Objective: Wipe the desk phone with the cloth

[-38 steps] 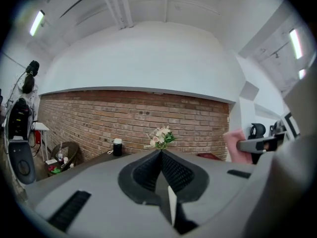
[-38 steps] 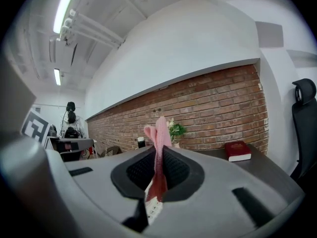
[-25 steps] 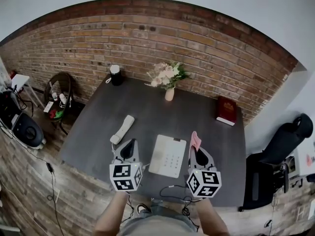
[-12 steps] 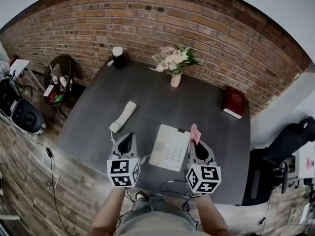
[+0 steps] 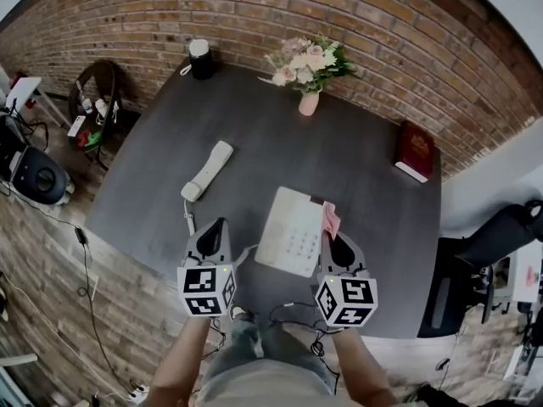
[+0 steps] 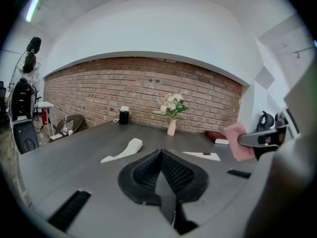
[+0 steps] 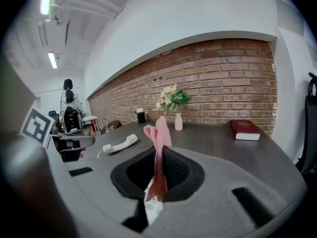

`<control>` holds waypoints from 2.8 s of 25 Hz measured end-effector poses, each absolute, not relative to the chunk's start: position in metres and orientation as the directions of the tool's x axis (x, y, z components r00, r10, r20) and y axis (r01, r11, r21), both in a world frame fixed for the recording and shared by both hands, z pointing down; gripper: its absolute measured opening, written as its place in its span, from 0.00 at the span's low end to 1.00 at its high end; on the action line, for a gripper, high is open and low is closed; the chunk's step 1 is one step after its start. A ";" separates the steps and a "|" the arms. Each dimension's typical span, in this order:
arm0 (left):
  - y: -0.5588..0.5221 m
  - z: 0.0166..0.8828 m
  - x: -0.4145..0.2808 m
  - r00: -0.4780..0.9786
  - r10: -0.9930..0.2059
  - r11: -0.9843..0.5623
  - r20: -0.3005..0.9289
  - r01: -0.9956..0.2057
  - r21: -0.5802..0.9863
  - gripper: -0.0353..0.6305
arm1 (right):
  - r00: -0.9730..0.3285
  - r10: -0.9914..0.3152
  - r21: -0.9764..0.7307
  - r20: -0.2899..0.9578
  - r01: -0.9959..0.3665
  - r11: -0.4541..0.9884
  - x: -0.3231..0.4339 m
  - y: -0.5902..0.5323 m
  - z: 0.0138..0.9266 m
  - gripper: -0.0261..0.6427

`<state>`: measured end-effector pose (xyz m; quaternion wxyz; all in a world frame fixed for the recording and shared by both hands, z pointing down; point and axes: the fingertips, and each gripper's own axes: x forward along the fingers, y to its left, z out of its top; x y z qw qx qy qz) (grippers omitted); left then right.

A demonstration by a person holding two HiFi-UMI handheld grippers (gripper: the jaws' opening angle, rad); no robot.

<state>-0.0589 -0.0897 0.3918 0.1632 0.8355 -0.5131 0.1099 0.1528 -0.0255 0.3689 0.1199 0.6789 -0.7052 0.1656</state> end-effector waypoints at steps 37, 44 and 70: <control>-0.107 0.448 -0.120 0.332 -0.858 -0.290 0.392 -0.943 0.162 0.06 | -0.093 -0.671 0.447 0.736 -0.678 0.584 0.095 -0.113 0.444 0.07; -0.111 0.448 -0.126 0.317 -0.862 -0.270 0.395 -0.948 0.171 0.06 | -0.040 -0.633 0.481 0.773 -0.614 0.626 0.094 -0.122 0.458 0.07; -0.114 0.452 -0.132 0.291 -0.868 -0.232 0.403 -0.954 0.189 0.06 | -0.052 -0.573 0.424 0.818 -0.620 0.661 0.091 -0.118 0.478 0.07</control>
